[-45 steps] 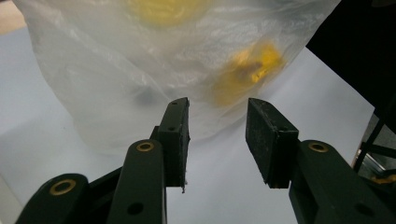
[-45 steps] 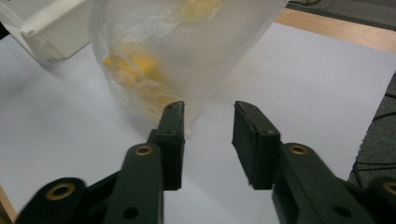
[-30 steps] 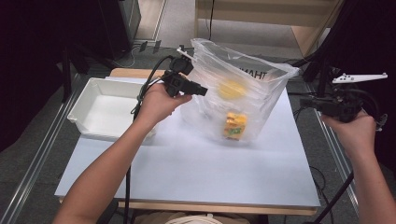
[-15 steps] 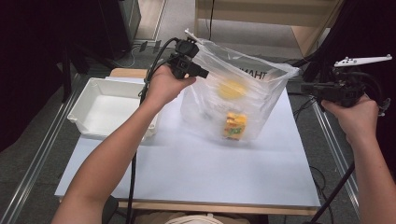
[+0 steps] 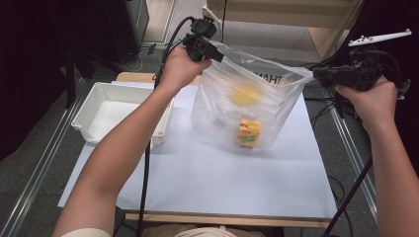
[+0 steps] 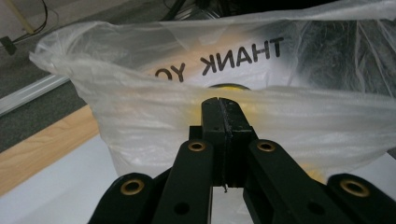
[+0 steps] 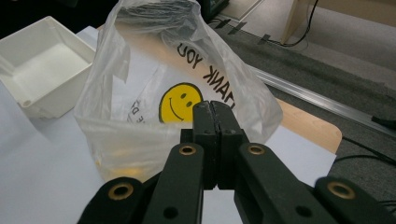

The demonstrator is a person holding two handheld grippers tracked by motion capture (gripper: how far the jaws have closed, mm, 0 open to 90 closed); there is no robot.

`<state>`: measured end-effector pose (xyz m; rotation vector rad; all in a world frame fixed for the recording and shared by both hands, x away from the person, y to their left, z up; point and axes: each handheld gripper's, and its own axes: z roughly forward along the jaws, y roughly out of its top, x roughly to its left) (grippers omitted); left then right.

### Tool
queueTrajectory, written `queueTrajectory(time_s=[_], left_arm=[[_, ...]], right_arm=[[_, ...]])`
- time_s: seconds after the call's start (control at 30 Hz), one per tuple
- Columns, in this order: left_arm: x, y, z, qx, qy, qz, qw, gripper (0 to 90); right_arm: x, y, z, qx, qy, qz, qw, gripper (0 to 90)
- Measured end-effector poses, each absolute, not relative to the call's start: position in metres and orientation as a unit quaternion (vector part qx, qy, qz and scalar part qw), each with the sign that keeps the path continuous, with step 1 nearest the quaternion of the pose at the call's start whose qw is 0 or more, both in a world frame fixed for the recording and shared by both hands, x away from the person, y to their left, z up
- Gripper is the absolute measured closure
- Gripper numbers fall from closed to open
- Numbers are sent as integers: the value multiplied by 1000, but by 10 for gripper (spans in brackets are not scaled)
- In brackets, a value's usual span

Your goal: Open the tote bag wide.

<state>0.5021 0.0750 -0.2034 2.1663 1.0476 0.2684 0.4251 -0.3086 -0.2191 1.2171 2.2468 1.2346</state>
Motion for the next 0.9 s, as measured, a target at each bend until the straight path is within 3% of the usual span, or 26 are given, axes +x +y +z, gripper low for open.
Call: queueTrajectory(time_s=[0.4,0.9], left_arm=[[528,46,-189,840,404,112,346,900],[565,11,-204,845,424,100,310,900]], right_arm=[[461,-272,-202,403,805,414,136,900],[515,-234,-200,389,834,380,91,900]])
